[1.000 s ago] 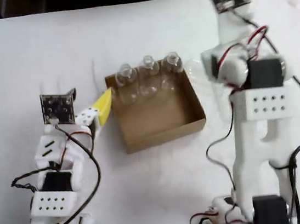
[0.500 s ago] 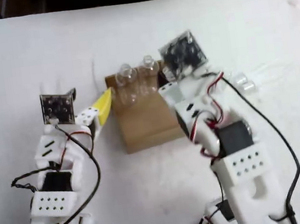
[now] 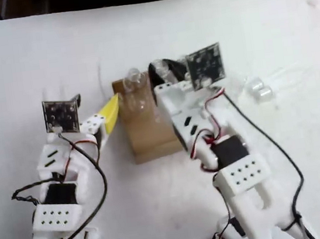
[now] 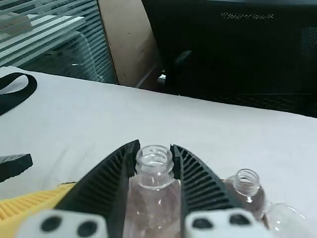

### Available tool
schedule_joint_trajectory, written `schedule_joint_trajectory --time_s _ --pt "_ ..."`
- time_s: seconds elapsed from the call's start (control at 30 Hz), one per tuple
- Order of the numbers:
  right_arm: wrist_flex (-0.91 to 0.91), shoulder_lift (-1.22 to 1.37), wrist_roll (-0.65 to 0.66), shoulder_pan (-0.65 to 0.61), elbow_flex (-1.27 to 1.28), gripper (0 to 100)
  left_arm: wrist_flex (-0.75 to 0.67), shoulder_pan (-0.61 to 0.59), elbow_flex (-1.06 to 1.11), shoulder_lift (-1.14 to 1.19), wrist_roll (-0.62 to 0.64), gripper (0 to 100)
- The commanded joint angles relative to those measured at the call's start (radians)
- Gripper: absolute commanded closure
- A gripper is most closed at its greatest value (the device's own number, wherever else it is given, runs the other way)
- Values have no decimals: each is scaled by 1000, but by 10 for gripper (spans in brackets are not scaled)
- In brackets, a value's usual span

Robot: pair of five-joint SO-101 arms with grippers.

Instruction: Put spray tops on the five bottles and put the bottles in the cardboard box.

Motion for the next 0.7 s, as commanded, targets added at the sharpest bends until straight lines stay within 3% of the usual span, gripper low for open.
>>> schedule_joint_trajectory --time_s 0.0,0.17,0.67 --pt "-251 1 -9 -45 115 983 -26 4 -11 -31 -12 707" --pt "-460 12 -9 -54 259 983 -26 8 -11 -31 -12 707" --pt "-499 134 -9 -73 315 982 -26 10 -11 -31 -12 707"
